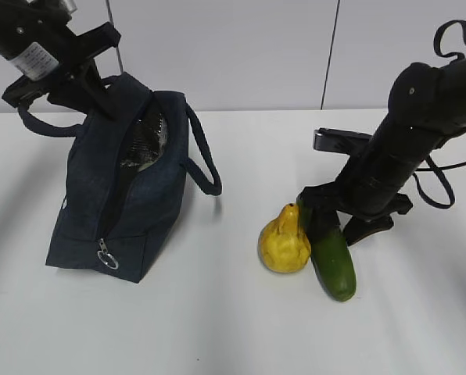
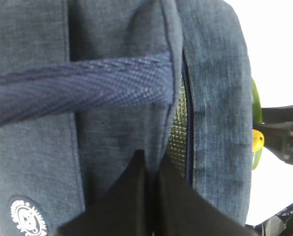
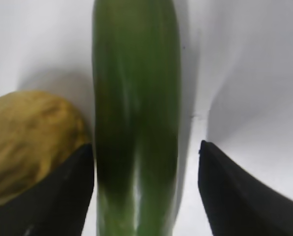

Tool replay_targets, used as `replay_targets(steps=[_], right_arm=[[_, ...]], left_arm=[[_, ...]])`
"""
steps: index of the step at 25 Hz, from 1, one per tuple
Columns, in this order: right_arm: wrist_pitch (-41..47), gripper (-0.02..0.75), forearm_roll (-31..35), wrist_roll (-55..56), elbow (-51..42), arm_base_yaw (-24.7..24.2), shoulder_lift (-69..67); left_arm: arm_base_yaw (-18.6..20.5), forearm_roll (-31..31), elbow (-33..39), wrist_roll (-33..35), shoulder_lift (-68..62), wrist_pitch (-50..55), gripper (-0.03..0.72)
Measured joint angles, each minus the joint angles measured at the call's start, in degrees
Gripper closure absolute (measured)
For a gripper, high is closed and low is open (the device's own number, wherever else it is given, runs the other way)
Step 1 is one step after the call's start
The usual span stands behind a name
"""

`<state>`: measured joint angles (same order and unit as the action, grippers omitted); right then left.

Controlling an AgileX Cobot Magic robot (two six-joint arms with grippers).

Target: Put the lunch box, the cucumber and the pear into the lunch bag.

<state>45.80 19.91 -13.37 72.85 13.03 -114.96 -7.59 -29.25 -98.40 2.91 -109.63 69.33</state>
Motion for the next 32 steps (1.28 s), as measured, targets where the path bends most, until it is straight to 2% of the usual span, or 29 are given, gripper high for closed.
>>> replay_targets(steps=[5, 10, 14, 18, 25, 28, 32], right_arm=[[-1.59, 0.262, 2.34, -2.08, 0.00, 0.00, -1.47], [-1.92, 0.365, 2.36, -2.33, 0.10, 0.00, -1.47], [-1.65, 0.378, 2.36, -2.46, 0.31, 0.00, -1.51], [2.75, 0.378, 0.98, -2.46, 3.93, 0.00, -1.51], [15.51, 0.378, -2.20, -0.26, 16.91, 0.00, 0.02], [20.75, 0.378, 2.05, 0.25, 24.61, 0.00, 1.46], [23.04, 0.379, 14.32, 0.38, 32.46, 0.77, 1.98]], left_arm=[[0.00, 0.00, 0.00, 0.00, 0.00, -0.11, 0.686], [0.00, 0.00, 0.00, 0.00, 0.00, -0.11, 0.686], [0.00, 0.00, 0.00, 0.00, 0.00, -0.11, 0.686], [0.00, 0.00, 0.00, 0.00, 0.00, -0.11, 0.686], [0.00, 0.00, 0.00, 0.00, 0.00, -0.11, 0.686], [0.00, -0.05, 0.00, 0.00, 0.00, -0.11, 0.686], [0.00, -0.73, 0.00, 0.00, 0.00, -0.17, 0.686]])
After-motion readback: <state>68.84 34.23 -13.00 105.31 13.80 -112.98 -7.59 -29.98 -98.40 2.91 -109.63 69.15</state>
